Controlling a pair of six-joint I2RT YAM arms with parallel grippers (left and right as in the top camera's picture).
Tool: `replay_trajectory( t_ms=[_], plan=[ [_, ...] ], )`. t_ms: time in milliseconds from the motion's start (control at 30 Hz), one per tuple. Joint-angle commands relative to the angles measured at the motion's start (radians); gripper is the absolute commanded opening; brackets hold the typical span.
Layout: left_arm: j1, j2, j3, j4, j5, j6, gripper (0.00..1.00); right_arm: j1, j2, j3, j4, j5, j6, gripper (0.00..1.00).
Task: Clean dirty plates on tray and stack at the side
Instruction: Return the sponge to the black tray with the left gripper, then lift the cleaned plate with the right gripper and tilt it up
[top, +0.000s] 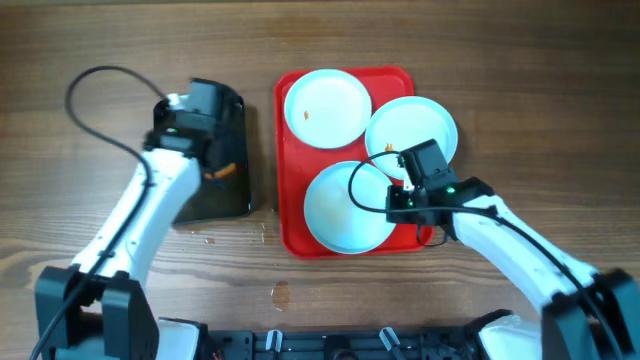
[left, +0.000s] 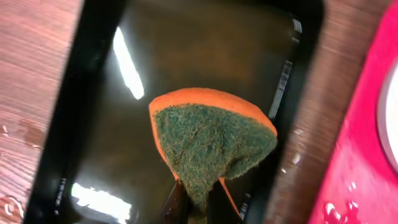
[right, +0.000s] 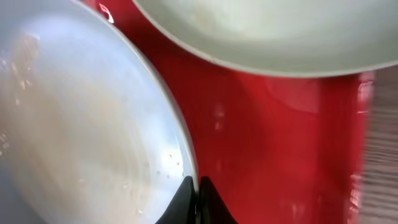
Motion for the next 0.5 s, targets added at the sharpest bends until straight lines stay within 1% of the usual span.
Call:
replay_trajectory(
  t_ms=[0, 67, 167, 233, 267, 300, 333, 433, 467],
  plan=[
    [0.083, 0.018, 0.005, 0.003, 0.135, 0.1, 0.04, 0.027, -0.08, 0.058, -0.04, 0.156, -0.048, 0.04],
    [0.099, 0.034, -0.008, 0.005, 0.147, 0.111, 0.04, 0.048, -0.108, 0.081, -0.064, 0.202, -0.077, 0.04],
    [0.102, 0.061, -0.035, 0.014, 0.163, 0.117, 0.05, 0.092, -0.147, 0.132, -0.129, 0.344, -0.093, 0.04],
    [0.102, 0.071, -0.048, 0.018, 0.166, 0.118, 0.11, 0.122, -0.164, 0.158, -0.157, 0.431, -0.115, 0.04],
    [0.103, 0.074, -0.053, 0.017, 0.166, 0.117, 0.21, 0.154, -0.176, 0.182, -0.177, 0.494, -0.124, 0.04],
    [0.103, 0.074, -0.053, 0.018, 0.166, 0.117, 0.32, 0.168, -0.18, 0.19, -0.185, 0.513, -0.124, 0.04],
    [0.103, 0.072, -0.053, 0.021, 0.166, 0.118, 0.4, 0.194, -0.186, 0.205, -0.201, 0.548, -0.123, 0.04],
    [0.103, 0.06, -0.052, 0.025, 0.166, 0.117, 0.54, 0.252, -0.191, 0.226, -0.217, 0.651, -0.116, 0.04],
    [0.103, 0.053, -0.052, 0.025, 0.166, 0.117, 0.63, 0.275, -0.191, 0.232, -0.217, 0.69, -0.119, 0.04]
  ],
)
